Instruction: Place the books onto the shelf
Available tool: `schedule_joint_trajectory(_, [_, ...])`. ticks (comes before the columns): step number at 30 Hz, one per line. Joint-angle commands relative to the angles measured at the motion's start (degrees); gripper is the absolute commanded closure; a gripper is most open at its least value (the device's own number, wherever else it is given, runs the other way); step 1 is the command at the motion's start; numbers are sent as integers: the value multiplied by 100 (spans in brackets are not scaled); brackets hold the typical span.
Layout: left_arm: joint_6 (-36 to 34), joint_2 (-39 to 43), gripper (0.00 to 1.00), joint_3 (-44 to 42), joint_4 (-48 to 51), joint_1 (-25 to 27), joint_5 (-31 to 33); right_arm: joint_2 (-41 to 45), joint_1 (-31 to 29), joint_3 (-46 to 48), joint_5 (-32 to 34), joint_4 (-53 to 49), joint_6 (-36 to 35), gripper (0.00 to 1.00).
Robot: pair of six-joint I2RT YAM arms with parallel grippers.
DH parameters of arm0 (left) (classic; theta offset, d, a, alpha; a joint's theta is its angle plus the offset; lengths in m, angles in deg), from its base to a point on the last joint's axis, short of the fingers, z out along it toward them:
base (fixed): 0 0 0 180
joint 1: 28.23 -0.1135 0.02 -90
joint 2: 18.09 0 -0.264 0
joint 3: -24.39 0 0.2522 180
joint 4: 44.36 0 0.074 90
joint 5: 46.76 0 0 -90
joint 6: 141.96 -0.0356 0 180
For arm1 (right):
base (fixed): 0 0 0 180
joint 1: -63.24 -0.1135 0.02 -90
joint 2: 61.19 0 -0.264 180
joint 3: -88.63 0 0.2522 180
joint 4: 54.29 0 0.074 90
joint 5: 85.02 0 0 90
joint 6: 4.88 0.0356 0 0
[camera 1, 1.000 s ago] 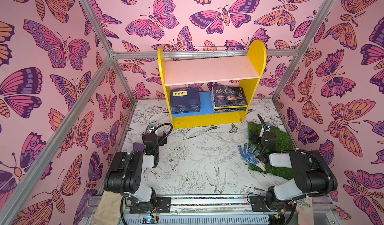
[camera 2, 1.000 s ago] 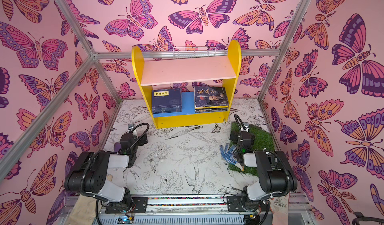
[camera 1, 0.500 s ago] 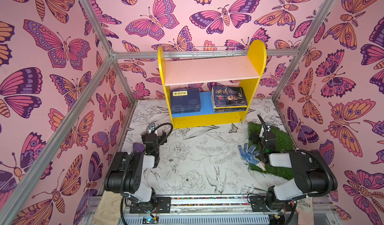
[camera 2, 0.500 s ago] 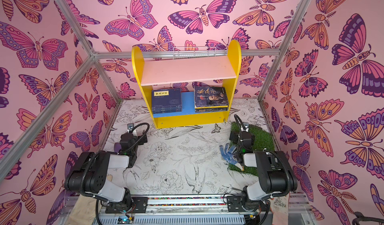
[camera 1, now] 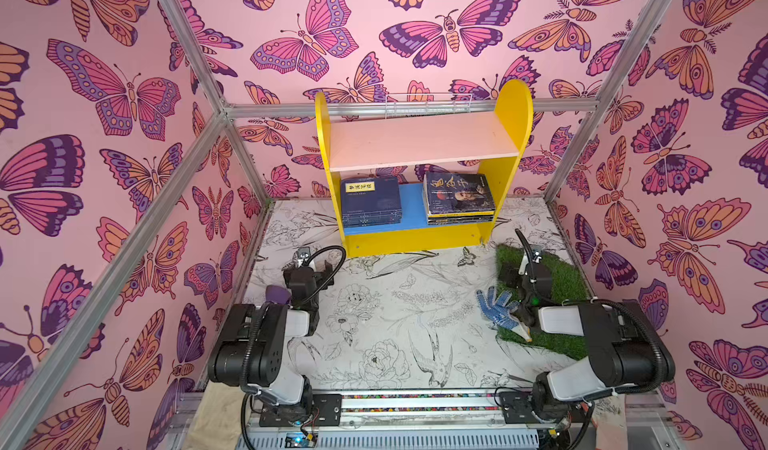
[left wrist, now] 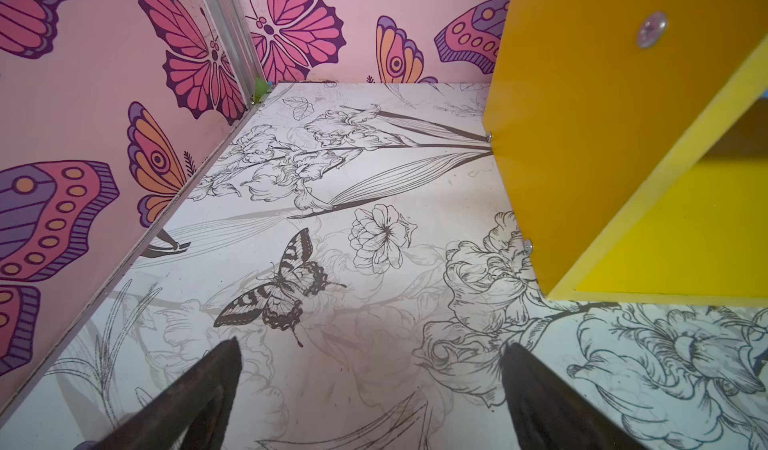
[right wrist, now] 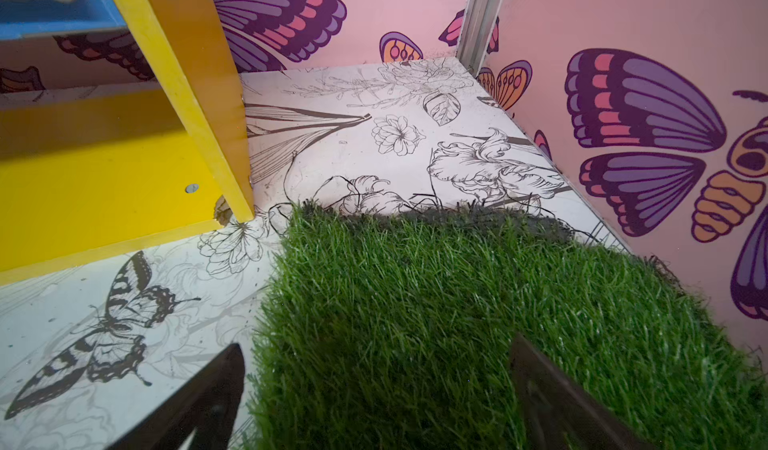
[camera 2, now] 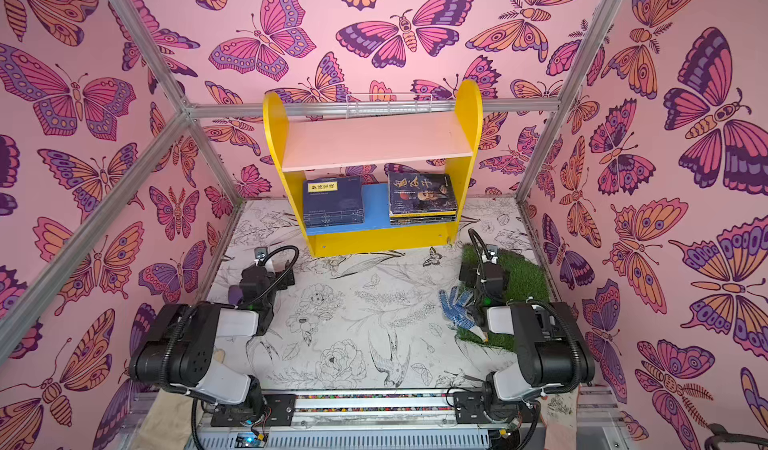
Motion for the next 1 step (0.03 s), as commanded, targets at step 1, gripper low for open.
schedule_joint_trajectory(1, [-34,-24,1,-63,-199,33,63,75,27,-91,-44,10,50,1])
